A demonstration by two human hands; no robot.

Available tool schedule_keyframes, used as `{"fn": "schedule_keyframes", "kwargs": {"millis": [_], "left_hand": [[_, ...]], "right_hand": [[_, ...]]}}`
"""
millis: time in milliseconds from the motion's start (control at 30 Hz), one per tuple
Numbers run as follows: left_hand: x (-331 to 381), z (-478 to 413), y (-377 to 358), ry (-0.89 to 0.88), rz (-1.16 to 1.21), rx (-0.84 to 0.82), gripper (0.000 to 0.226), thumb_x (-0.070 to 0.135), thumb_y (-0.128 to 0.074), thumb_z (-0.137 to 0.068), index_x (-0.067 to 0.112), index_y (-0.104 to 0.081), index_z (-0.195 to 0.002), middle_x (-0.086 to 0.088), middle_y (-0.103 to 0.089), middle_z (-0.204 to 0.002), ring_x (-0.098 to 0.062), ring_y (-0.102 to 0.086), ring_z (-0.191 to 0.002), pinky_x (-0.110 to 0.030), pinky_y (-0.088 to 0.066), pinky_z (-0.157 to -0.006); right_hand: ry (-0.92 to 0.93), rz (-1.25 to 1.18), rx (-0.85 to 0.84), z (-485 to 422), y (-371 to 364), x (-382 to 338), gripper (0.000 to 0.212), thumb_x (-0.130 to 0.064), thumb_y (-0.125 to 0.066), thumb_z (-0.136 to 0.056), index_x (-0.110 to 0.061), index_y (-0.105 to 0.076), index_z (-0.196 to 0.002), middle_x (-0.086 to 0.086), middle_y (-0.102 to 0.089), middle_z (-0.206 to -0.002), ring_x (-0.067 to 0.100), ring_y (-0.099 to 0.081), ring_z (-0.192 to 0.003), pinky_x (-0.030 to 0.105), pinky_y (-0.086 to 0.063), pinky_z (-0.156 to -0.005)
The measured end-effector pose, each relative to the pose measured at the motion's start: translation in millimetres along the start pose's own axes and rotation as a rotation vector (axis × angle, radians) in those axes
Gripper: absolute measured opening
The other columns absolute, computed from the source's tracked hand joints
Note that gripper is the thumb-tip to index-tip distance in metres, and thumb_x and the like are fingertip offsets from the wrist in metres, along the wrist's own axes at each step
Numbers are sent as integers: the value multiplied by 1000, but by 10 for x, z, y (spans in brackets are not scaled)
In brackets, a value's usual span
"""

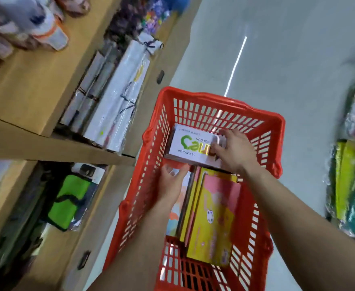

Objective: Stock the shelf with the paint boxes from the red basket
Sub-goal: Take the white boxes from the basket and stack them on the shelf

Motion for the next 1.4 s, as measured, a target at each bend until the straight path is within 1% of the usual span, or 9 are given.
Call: {"fn": "schedule_keyframes", "kwargs": {"millis": [100, 300, 467, 533, 633, 800, 1000, 1267, 1400], "left_hand": [[-71, -271, -151, -96, 122, -11, 53, 36, -81, -77, 19, -60, -123, 0, -70, -124, 5, -67, -103, -26, -50, -97], [-108, -398, -338, -104, 148, -40, 97, 63, -74, -66, 24, -45, -149, 12, -67, -132, -12, -60, -127, -38, -42, -114], [-211, -391, -455, -85, 97, -63, 105, 60, -72, -78, 27, -18, -162, 48, -67, -92, 14, -65, -104, -6, -47, -77], [-200, -346, -445, -93, 57, -38, 101, 65, -68, -78, 28, -22, -160, 27, -71, -121, -9, -66, -115, -20, -51, -87], [-234, -320, -473, -76, 149, -67, 84, 41, -69, -95, 16, -21, -160, -10, -55, -150, -23, -59, -130, -33, -49, -103], [-415, -320, -440, -155, 259, -138, 76, 24, -66, -98, 35, -21, -158, 52, -59, -115, 30, -54, -108, 2, -42, -85], [-536, -363, -329, -190, 209, -80, 77, 72, -64, -83, 59, -30, -151, 37, -55, -141, 13, -49, -131, -21, -39, -108], [-588, -431, -308, -212, 131, -25, 74, 78, -61, -84, 65, -28, -148, 26, -49, -152, -7, -45, -143, -53, -34, -118], [-668, -447, -297, -230, 71, -25, 74, 78, -60, -84, 63, -28, -149, 30, -50, -149, -2, -47, -139, -48, -37, -117]], "right_hand": [[-7, 91, -23, -234, -259, 39, 45, -48, -56, -98, -10, -65, -119, 18, -66, -126, 41, -59, -122, 47, -46, -98], [-24, 179, 44, -430, -494, 87, 51, -58, -46, -97, -15, -66, -112, 11, -66, -112, 37, -62, -110, 49, -42, -98], [-40, 213, 105, -423, -573, 75, 68, -64, -35, -89, -12, -65, -122, 13, -66, -115, 39, -63, -110, 48, -43, -93], [-37, 228, 131, -379, -621, 69, 68, -64, -36, -88, -12, -65, -118, 13, -67, -114, 39, -63, -111, 48, -42, -91], [-53, 197, 134, -425, -572, 74, 74, -69, -35, -85, -14, -71, -120, 12, -70, -112, 39, -64, -110, 46, -44, -90], [-22, 147, 79, -420, -482, 74, 81, -74, -30, -84, -22, -71, -130, 11, -69, -122, 38, -65, -114, 44, -49, -90], [37, 236, -104, -446, -533, 30, 83, -83, -38, -83, -21, -61, -134, 9, -62, -132, 37, -64, -117, 45, -47, -93], [-9, 241, -177, -526, -528, 17, 105, -93, -25, -64, -27, -58, -139, 6, -59, -135, 33, -62, -122, 46, -47, -94], [-20, 249, -228, -548, -571, 45, 110, -96, -25, -62, -27, -60, -140, 5, -58, -128, 30, -58, -123, 45, -49, -91]]}}
Point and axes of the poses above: each hand's wrist, its own z-axis away from the middle knuckle, its own y-axis out of the back of the hand, x = y × z, the point moved 3 cm from there along -z, towards the middle knuckle
